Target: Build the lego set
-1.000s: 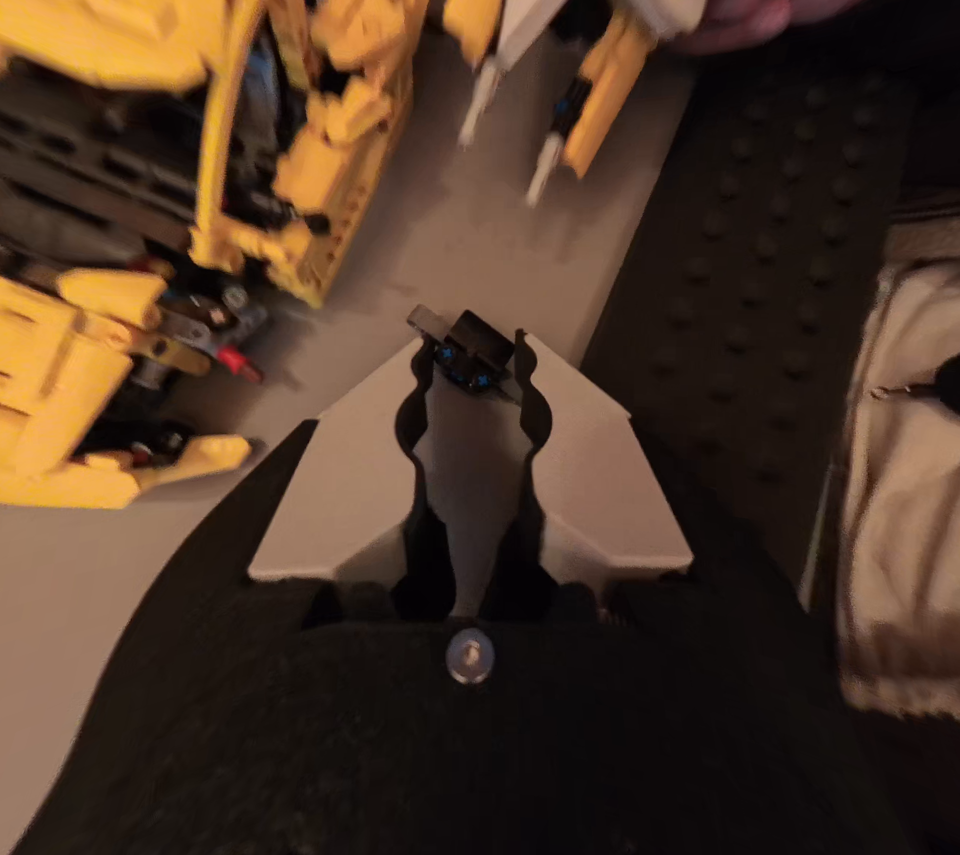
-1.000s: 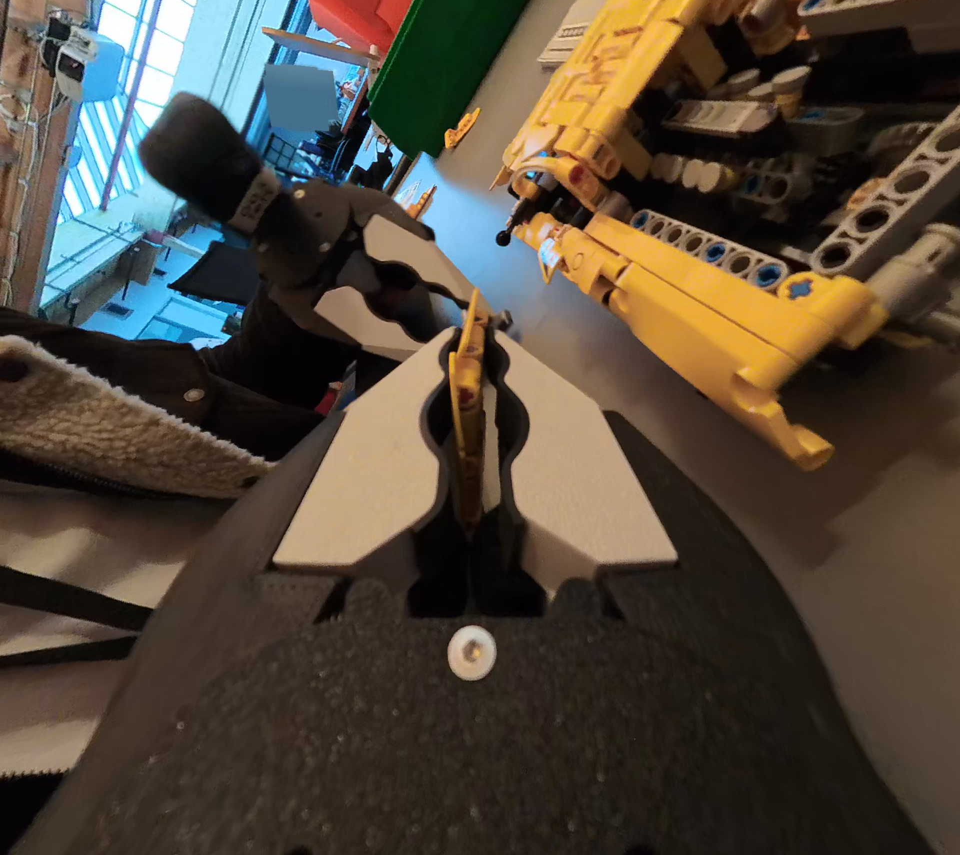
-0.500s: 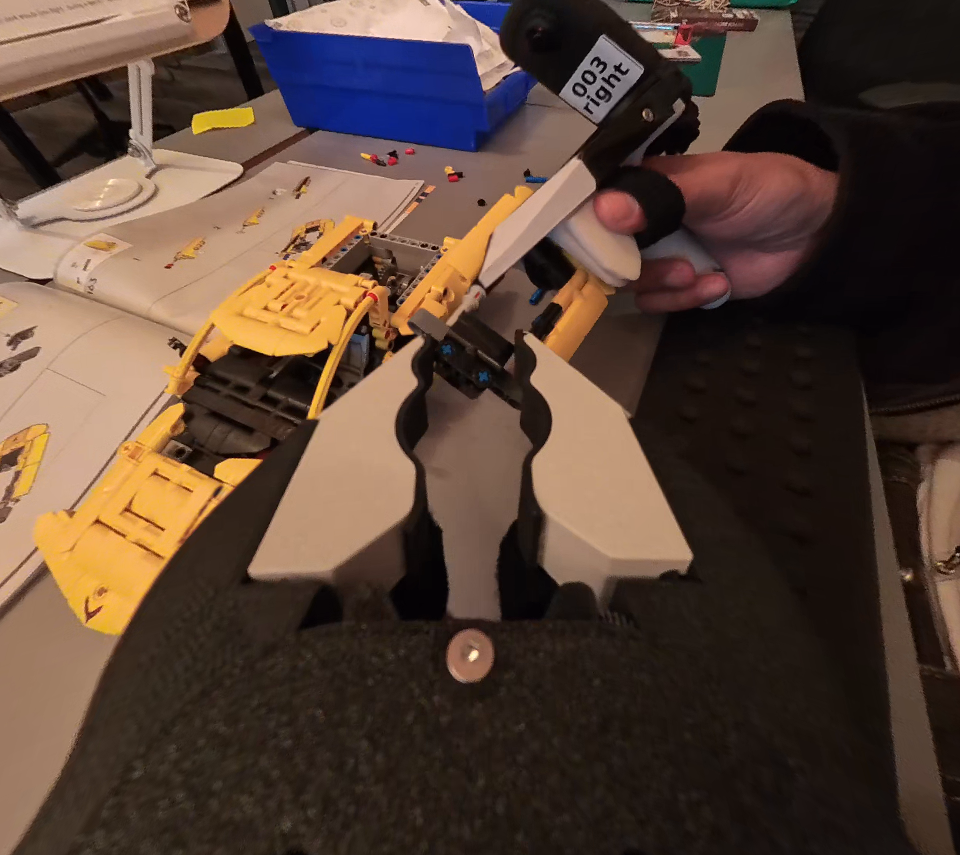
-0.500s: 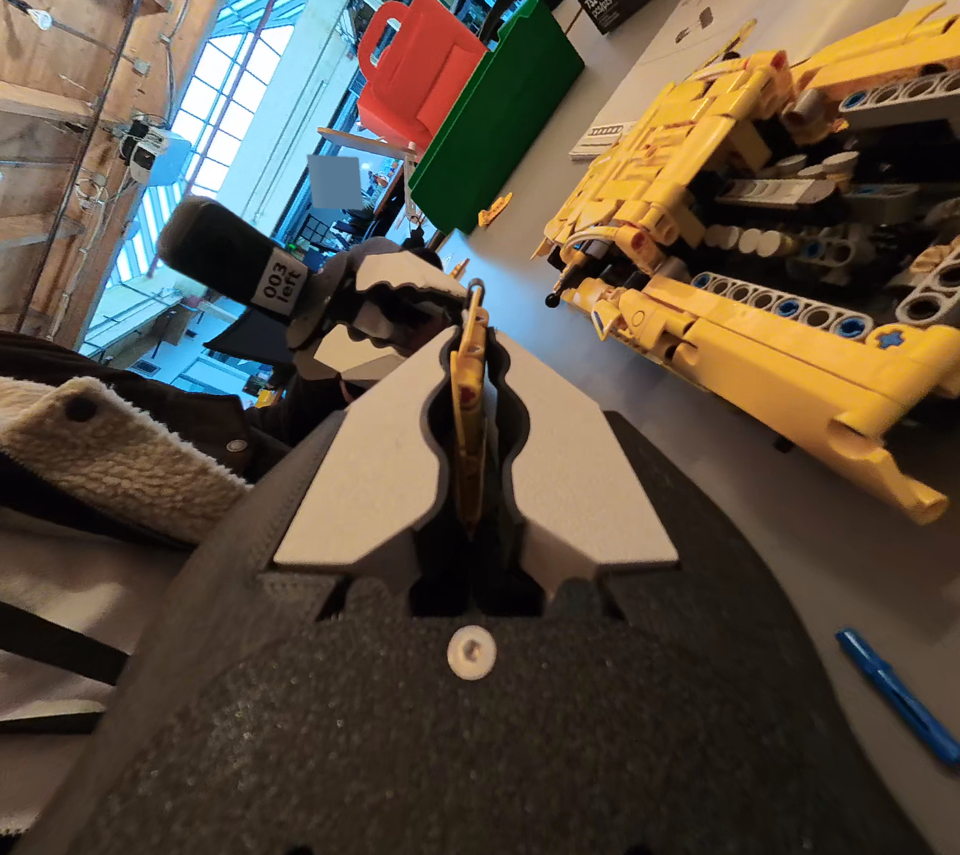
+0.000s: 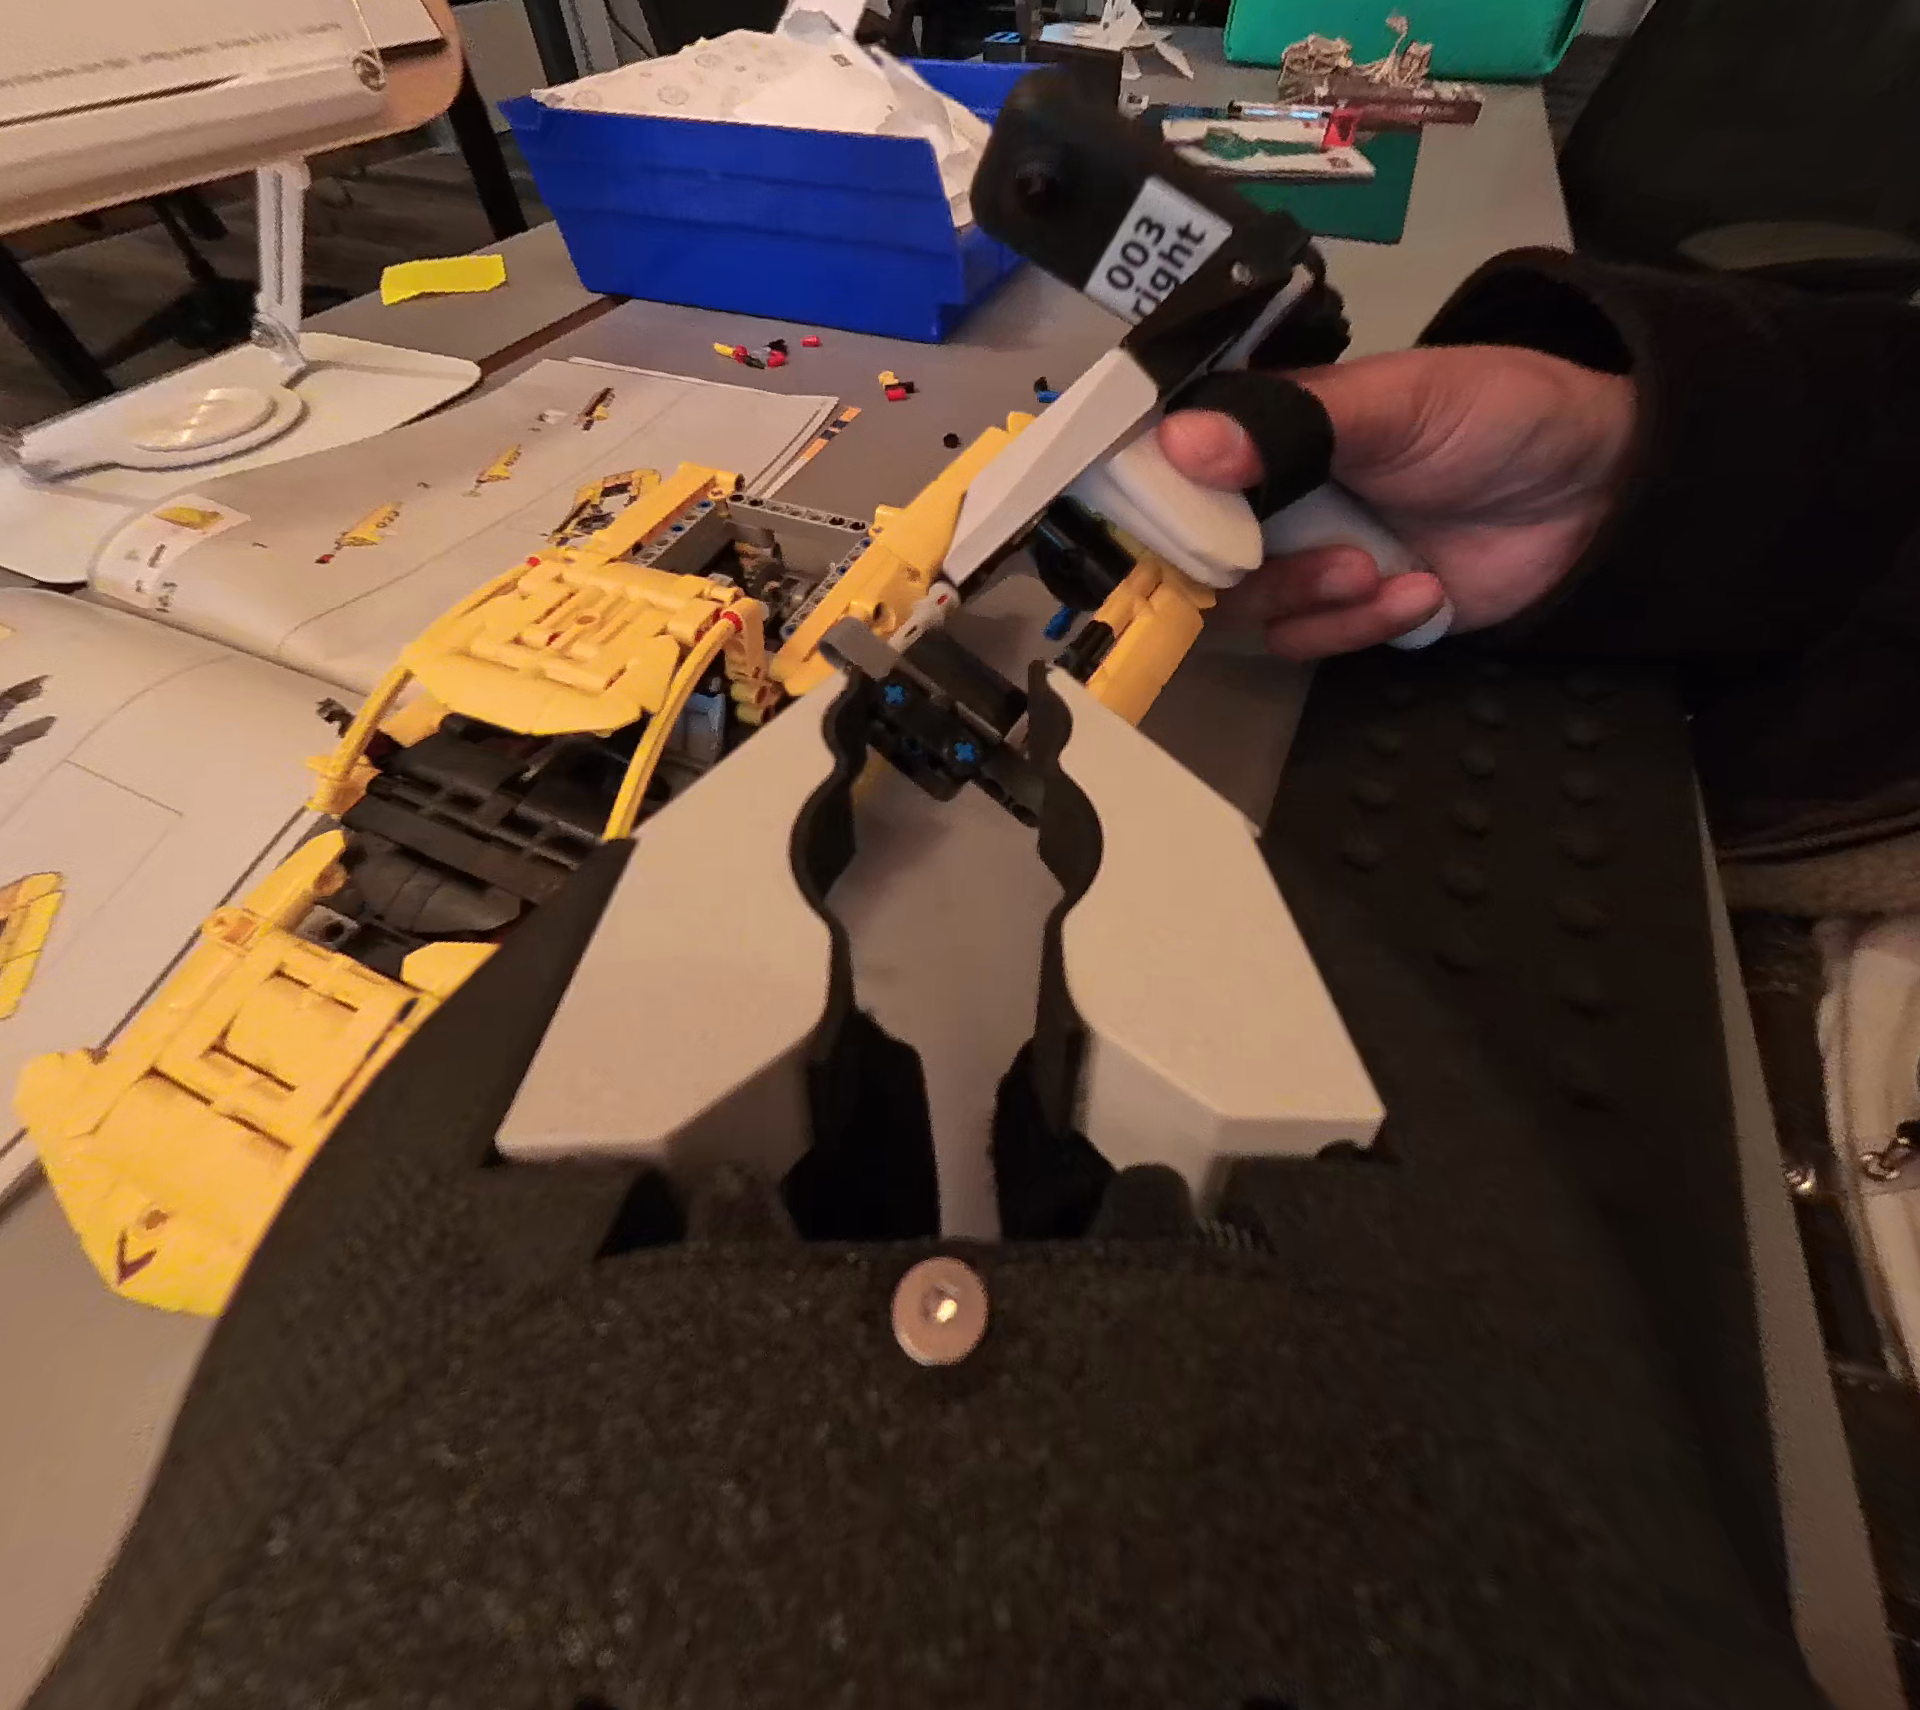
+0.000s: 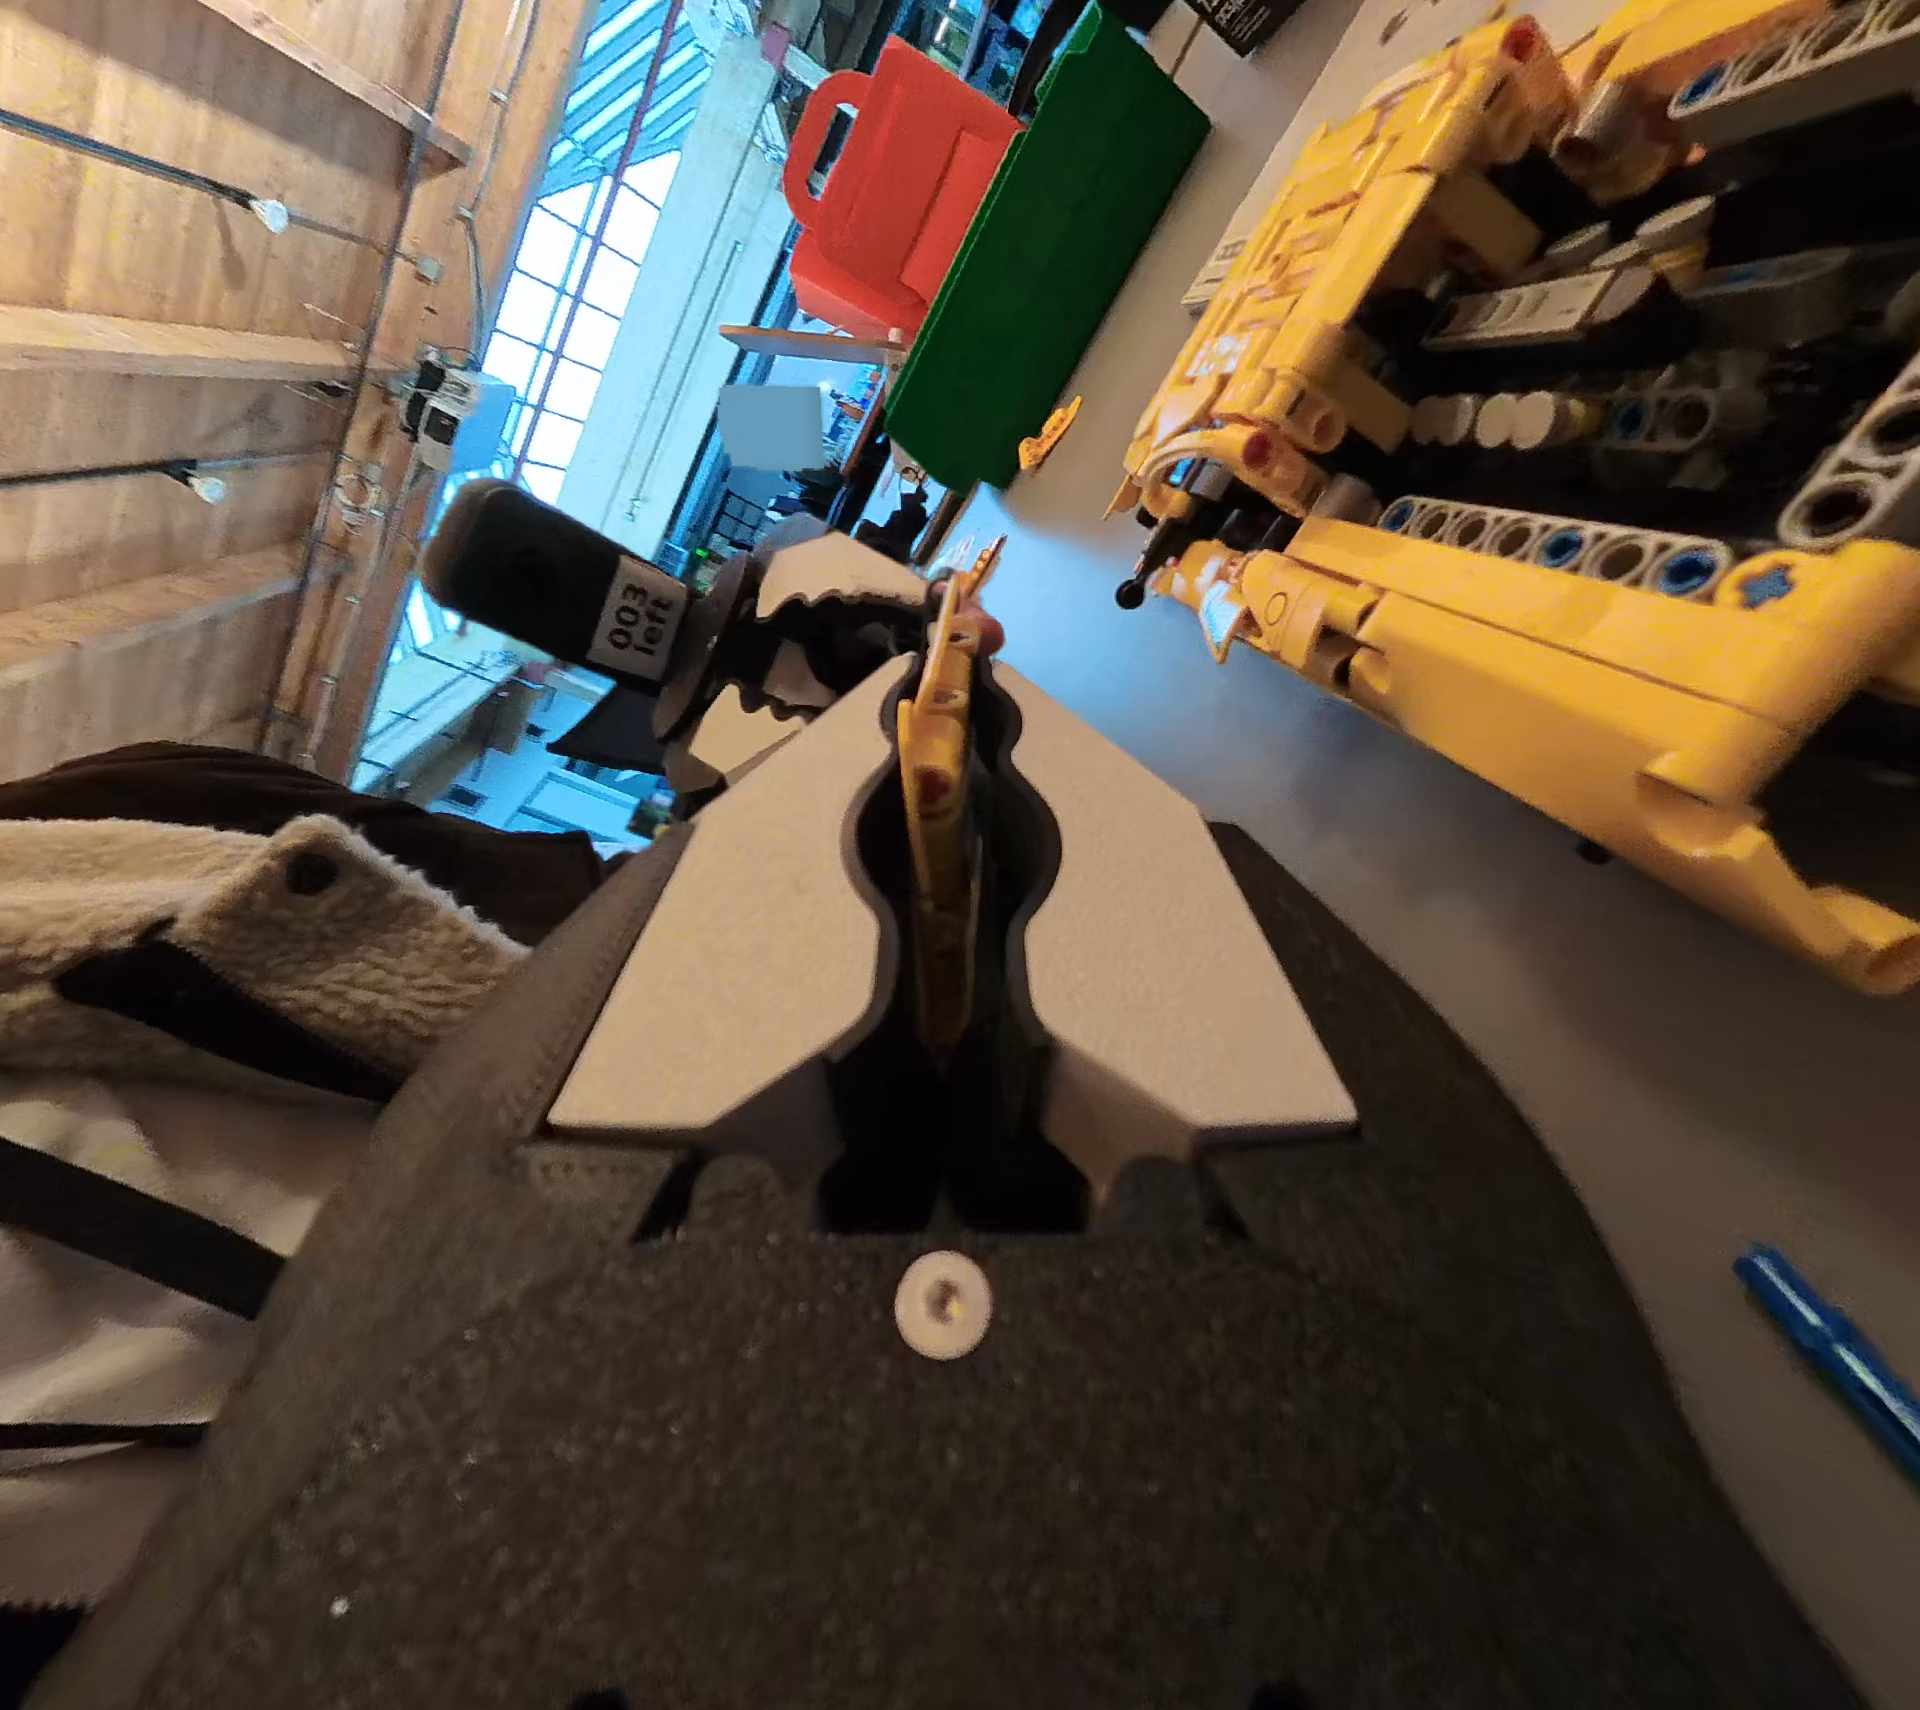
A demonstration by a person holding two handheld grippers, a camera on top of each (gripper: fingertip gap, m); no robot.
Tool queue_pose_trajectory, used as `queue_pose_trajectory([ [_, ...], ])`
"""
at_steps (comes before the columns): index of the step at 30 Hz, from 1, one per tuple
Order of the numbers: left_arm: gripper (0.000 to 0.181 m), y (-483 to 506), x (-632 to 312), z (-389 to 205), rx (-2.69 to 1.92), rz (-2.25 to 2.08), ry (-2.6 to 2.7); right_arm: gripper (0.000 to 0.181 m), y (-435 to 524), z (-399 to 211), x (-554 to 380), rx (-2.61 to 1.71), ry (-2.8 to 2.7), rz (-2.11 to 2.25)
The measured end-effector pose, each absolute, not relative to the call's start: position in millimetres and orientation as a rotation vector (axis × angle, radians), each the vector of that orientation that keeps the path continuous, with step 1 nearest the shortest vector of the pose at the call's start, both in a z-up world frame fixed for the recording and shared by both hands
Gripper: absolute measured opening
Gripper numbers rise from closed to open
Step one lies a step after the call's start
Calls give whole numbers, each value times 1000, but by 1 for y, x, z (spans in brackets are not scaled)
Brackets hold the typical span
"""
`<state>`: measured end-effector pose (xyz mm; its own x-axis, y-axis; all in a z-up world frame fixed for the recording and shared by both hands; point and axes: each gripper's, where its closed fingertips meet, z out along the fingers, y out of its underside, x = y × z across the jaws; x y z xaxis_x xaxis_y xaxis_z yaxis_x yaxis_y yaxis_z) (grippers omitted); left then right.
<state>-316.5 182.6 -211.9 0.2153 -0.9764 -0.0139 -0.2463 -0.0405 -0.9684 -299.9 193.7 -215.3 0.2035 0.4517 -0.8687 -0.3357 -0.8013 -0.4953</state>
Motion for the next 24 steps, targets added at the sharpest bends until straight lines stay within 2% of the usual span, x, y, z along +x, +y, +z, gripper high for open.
queue_pose_trajectory([
  [8, 20, 189, -317, -216, -1557, -917, 1170, 8, 195, -217, -303, -1889, -116, 1577],
  [24, 17, 202, -313, -231, -1754, -980, 1071, 8, 200, -222, -304, -1963, -432, 802],
])
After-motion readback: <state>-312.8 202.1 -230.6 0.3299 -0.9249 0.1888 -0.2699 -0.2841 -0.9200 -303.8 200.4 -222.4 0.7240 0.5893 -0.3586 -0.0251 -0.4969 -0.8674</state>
